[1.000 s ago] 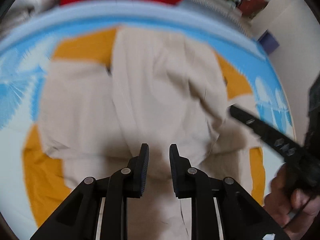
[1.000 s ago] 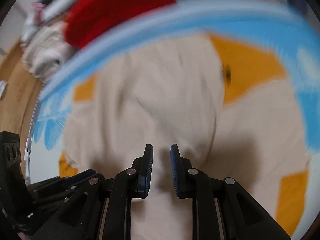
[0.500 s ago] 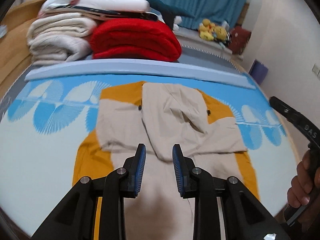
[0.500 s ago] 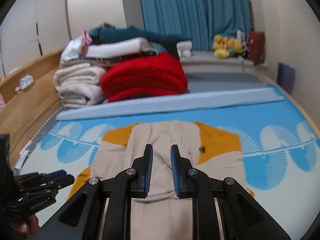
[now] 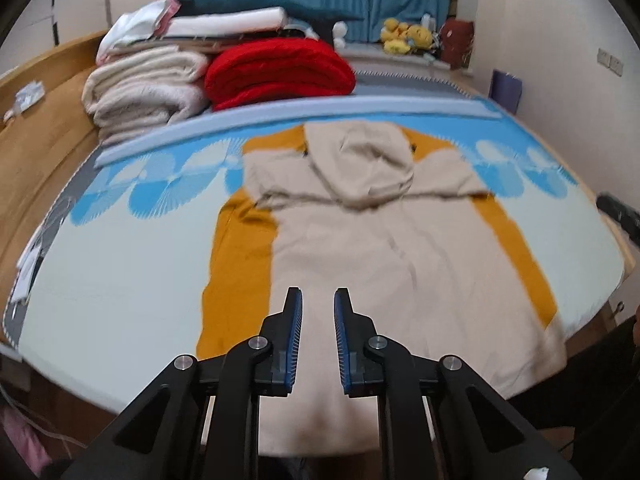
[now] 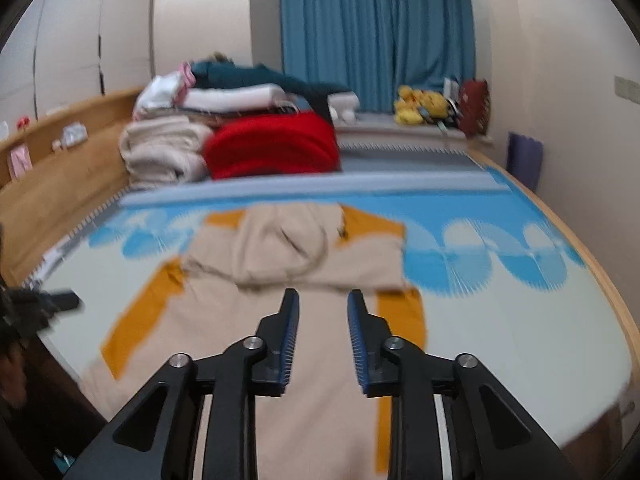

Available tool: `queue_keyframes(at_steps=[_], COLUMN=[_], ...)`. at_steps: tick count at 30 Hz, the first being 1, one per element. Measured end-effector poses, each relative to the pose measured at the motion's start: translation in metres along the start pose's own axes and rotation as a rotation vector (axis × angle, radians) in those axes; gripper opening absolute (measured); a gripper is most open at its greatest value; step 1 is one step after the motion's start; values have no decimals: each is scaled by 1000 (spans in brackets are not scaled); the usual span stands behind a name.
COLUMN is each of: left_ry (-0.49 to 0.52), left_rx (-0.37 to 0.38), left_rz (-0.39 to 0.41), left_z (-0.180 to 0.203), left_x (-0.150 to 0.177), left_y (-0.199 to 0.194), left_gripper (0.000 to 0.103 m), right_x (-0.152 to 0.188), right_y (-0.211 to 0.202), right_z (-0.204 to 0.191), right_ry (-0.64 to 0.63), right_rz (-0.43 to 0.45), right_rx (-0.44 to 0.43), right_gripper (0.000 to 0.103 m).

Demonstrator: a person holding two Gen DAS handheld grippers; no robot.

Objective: Fold large clothes

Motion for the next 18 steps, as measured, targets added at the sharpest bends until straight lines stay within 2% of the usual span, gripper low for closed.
queue_keyframes(at_steps=[3, 4, 5, 6, 7, 8, 10, 11, 13, 16, 18], left_ry=[-10, -4, -1, 1, -3, -23, -89, -106, -140, -244, -262], left_rx=[21, 19, 13, 3, -20, -21, 47, 57, 60, 170, 183], left_rz=[-23, -34, -54, -80, -145, -179, -170, -164, -167, -201, -211], left_z=[-7, -8, -10, -12, -14, -17, -24, -28, -39, -68, -92], left_x=[26, 37, 47, 54, 60, 61, 54, 52, 50, 45, 36], left_y=[15, 26, 40, 51, 67, 74, 77, 78, 82, 85, 86], left_gripper=[13, 12, 11, 10, 9, 8, 8, 8, 8, 8, 8], right_x=[48, 65, 73, 76, 76, 76, 79, 80, 85, 92, 94], right_y=[17, 28, 39, 45, 49, 52, 63, 66, 75, 83, 90], right_z=[23, 33, 43, 48, 55, 59, 66, 68, 75, 83, 89], right_ry=[48, 80, 120, 150, 188, 198, 189, 193, 231, 277, 303], right_rz=[-70, -122, -193, -209, -203, -198, -218, -230, -275, -325, -350], right_rx=[58, 94, 126, 126, 118, 127, 164, 165, 154, 133, 131], right_gripper=[28, 28, 28, 28, 28, 28, 28, 28, 28, 28, 28])
Point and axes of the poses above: each gripper's, at about its wrist camera, not at the fingertips, and y roughly the way its jaws point, z to its right, x to its underside, the point moved 3 cm from there along y, roughly the way its jaws point, and after that the axes turned 6 degrees about -z, right-handed, at the moved point
